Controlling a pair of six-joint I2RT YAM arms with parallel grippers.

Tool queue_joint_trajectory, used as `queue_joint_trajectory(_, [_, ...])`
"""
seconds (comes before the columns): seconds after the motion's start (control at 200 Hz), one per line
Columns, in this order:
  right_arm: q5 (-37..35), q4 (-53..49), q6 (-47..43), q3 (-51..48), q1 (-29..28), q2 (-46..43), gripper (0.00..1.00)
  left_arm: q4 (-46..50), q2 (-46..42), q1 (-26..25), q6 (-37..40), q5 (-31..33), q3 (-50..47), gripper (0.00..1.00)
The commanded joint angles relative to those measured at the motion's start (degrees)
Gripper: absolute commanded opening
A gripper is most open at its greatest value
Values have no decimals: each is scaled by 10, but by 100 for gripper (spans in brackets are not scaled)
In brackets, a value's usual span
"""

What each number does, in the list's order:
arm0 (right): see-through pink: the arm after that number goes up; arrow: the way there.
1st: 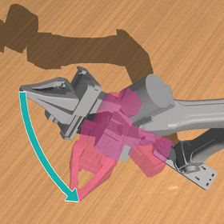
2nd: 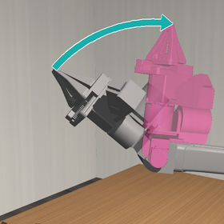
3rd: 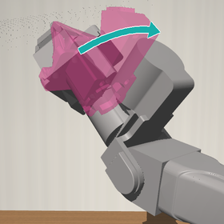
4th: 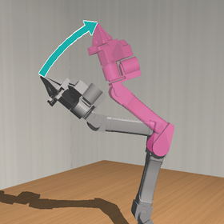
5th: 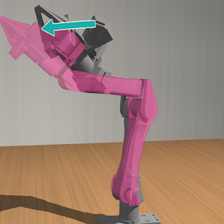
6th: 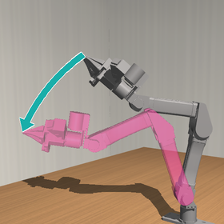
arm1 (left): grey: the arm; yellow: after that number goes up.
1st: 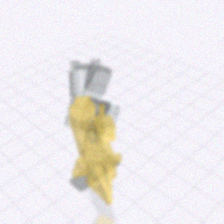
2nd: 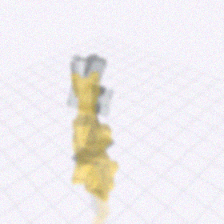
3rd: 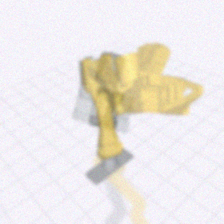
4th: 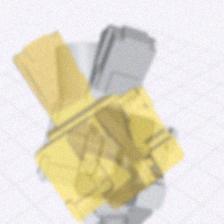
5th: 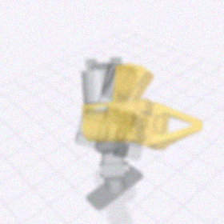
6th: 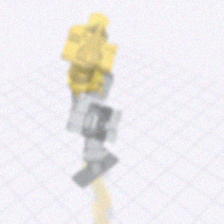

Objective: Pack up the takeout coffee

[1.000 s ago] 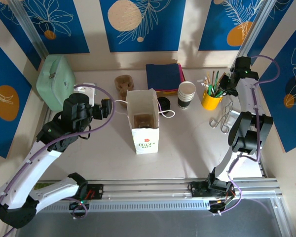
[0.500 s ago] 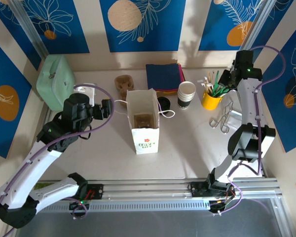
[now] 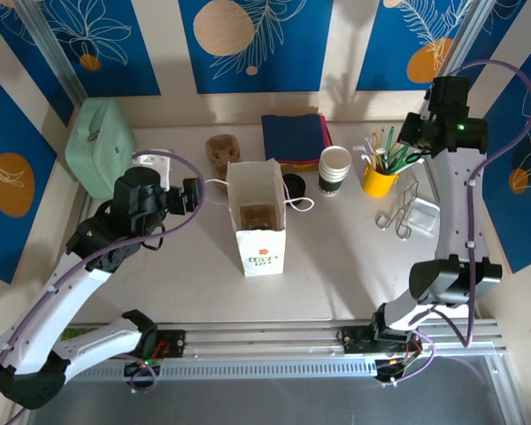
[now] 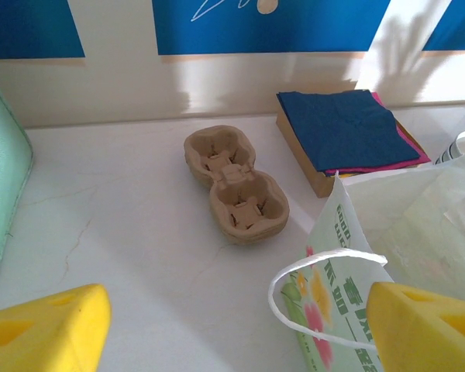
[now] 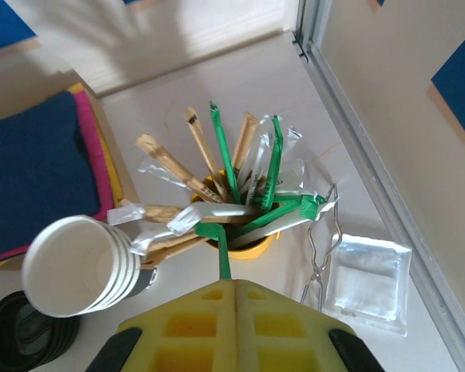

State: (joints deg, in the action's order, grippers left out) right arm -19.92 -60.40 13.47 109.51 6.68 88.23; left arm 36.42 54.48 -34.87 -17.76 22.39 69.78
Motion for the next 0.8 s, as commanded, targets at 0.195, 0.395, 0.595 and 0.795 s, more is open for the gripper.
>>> queue_joint_trajectory(0.195, [65,-68,22,78,-14,-71,2,-13,2,9,-13,-10,6,86])
queue_joint_trajectory(0.395, [111,-119,50,179,-26,-74,0,-18,6,9,-16,-14,4,85])
queue_joint_trajectory(0.595, [157,-212,56,331,-68,-31,1,-19,4,10,-15,-13,4,85])
queue_joint_trajectory(0.795, [216,-208,88,339,-118,-41,1,-20,4,10,-19,-15,3,85])
